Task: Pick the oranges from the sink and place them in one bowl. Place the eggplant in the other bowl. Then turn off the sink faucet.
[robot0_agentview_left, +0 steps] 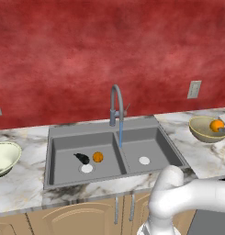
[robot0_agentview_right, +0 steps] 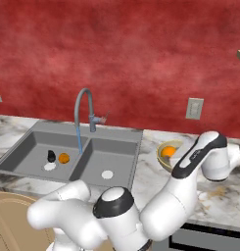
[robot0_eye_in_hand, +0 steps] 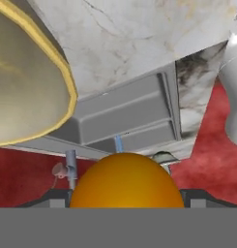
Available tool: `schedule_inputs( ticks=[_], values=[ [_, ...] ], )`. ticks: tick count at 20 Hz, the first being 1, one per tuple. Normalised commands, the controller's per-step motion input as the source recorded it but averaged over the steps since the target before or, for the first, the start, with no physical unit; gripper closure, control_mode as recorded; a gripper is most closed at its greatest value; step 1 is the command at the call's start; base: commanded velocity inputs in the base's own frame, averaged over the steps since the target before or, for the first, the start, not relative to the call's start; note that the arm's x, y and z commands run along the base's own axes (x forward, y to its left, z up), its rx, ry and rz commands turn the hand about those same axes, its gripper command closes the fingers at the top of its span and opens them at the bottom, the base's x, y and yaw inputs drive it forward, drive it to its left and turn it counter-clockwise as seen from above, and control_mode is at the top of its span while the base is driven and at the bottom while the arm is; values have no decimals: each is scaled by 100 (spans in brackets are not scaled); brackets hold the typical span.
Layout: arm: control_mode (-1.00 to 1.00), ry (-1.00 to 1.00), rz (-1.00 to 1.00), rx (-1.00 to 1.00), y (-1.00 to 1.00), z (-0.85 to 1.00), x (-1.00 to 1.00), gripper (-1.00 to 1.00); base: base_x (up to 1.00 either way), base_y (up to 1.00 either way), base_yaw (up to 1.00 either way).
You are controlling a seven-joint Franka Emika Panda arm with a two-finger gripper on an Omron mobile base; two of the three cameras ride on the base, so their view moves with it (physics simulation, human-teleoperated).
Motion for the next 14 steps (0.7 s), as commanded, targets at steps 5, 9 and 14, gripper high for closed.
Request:
schedule_inputs(
  ticks=[5, 9, 14],
  values=[
    [-100, -7, -7, 0, -14, -27, 15, 100, 0, 0, 0],
    [-100, -1, -9, 0, -21, -22, 24, 100, 0, 0, 0],
    [-100, 9, -13, -2, -14, -4, 28, 100, 0, 0, 0]
  ],
)
